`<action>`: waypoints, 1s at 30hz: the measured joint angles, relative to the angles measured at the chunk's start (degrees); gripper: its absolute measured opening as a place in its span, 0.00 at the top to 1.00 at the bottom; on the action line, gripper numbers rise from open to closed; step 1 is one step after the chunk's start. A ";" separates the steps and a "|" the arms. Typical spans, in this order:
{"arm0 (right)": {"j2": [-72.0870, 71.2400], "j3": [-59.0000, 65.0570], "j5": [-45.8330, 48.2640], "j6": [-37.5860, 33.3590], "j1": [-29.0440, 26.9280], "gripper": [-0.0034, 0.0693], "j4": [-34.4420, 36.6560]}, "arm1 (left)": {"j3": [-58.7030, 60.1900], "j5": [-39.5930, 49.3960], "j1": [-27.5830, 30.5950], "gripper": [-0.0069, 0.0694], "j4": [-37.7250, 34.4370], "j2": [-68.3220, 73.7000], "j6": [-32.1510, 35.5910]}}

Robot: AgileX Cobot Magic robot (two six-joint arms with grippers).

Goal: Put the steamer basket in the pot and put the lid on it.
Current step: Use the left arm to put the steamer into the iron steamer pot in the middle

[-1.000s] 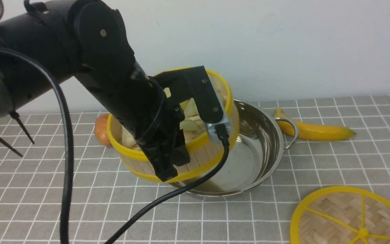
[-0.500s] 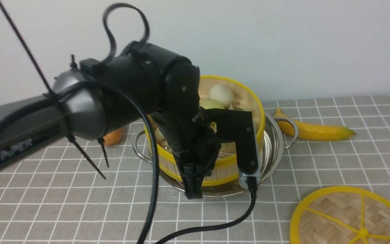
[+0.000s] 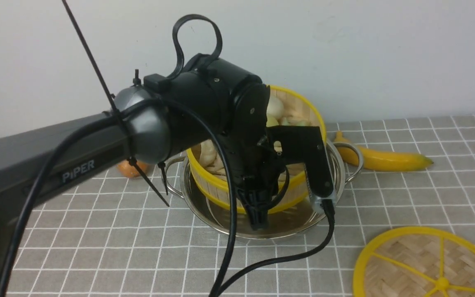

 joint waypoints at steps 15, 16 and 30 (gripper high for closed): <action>0.00 0.00 0.00 0.00 0.00 0.62 0.00 | 0.00 -1.69 0.06 0.83 -4.45 4.02 -0.22; 0.00 0.00 0.00 0.00 0.00 0.62 0.00 | 0.00 -1.56 0.06 0.83 -4.45 4.69 -0.64; 0.00 0.00 0.00 0.00 0.00 0.62 0.00 | 0.00 -1.63 0.06 0.83 -4.52 5.70 -2.34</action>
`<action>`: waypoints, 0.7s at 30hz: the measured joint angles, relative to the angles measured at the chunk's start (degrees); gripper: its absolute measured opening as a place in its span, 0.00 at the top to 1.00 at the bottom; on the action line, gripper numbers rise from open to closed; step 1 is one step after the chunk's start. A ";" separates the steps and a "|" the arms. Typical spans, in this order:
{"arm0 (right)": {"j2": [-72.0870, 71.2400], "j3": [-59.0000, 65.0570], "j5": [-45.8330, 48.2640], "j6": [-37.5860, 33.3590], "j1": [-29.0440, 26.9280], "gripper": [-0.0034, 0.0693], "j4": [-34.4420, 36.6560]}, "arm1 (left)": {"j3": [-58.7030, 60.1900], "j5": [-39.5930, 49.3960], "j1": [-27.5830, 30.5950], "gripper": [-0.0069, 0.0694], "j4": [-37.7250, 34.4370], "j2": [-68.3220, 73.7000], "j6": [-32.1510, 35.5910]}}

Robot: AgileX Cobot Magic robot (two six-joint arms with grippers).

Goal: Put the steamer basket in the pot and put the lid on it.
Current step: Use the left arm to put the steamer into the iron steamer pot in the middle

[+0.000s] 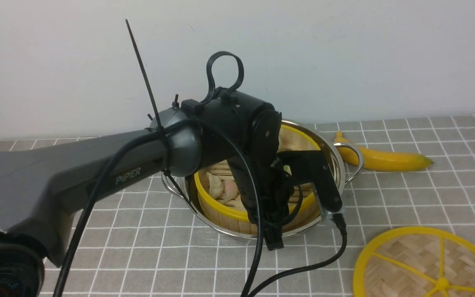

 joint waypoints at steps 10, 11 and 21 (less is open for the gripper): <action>0.00 0.00 0.00 0.00 0.00 0.62 0.00 | 0.00 -2.50 0.00 0.78 0.17 0.00 -0.32; 0.00 0.00 0.00 0.00 0.00 0.62 0.05 | 0.00 -2.63 0.00 0.75 0.12 0.00 -0.32; 0.00 0.00 0.00 0.00 0.00 0.62 0.00 | -0.25 -3.83 0.00 0.42 0.63 -0.11 -1.33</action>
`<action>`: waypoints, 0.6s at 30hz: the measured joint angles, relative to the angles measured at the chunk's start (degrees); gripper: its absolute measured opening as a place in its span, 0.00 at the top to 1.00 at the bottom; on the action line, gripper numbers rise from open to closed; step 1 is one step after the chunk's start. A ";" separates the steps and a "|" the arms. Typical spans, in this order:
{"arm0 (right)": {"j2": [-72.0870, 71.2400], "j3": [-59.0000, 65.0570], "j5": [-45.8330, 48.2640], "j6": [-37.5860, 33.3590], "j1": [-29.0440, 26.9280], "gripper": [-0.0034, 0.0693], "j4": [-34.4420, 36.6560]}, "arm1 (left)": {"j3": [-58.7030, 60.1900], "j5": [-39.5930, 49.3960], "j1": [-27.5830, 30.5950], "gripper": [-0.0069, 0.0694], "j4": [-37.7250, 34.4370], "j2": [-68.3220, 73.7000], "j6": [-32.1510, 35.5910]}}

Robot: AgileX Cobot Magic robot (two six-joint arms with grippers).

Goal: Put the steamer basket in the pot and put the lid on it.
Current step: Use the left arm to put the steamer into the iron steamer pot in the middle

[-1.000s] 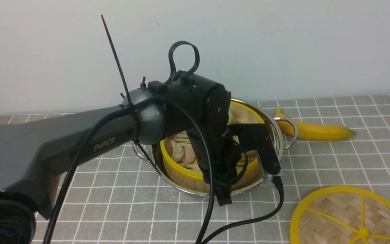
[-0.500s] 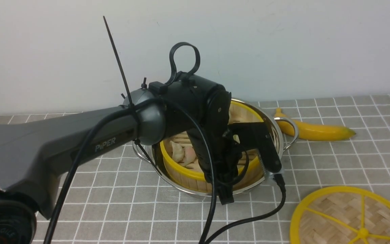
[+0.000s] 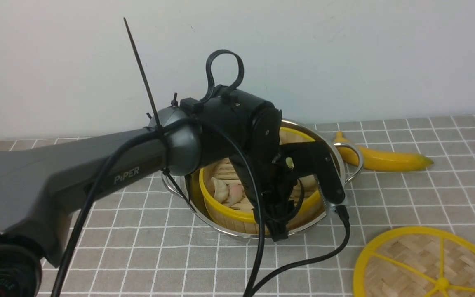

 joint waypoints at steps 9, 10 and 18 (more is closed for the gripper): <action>0.00 0.00 0.00 0.00 0.00 0.62 0.00 | -0.29 1.81 0.00 0.30 0.00 -0.06 -0.88; 0.00 0.00 0.00 0.00 0.00 0.62 0.00 | -0.29 2.23 0.00 0.28 0.00 -0.16 -1.03; 0.00 0.00 0.00 0.00 0.00 0.62 0.00 | -0.36 3.24 0.00 0.27 0.39 -4.07 -1.85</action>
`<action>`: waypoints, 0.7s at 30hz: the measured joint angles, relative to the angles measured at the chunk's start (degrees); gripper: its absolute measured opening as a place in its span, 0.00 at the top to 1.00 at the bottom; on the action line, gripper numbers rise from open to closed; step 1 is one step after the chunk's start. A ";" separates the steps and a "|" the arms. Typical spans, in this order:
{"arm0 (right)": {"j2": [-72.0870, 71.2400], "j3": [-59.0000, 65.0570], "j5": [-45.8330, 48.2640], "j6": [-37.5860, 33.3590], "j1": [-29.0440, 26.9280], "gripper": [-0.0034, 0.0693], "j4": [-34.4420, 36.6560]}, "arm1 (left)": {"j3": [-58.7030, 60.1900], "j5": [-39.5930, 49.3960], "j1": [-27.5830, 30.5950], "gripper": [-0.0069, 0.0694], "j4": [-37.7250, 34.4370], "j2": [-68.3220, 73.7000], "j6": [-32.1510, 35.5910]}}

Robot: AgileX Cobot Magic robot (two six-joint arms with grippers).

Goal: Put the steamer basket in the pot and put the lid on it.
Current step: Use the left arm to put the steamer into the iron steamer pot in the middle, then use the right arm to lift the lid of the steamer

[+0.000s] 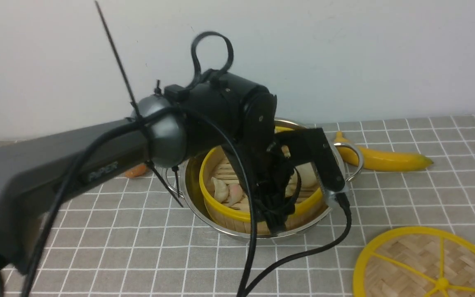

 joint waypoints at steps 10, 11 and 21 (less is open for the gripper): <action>0.00 0.00 0.00 0.00 0.00 0.62 0.00 | -1.78 7.61 0.00 0.27 0.60 -7.27 -3.86; 0.00 0.00 0.00 0.00 0.00 0.62 0.00 | -1.97 7.46 0.00 0.28 0.74 -7.80 -4.47; 0.00 0.00 0.00 0.00 0.00 0.62 0.00 | -6.10 -1.43 0.00 0.42 4.67 -15.23 -6.58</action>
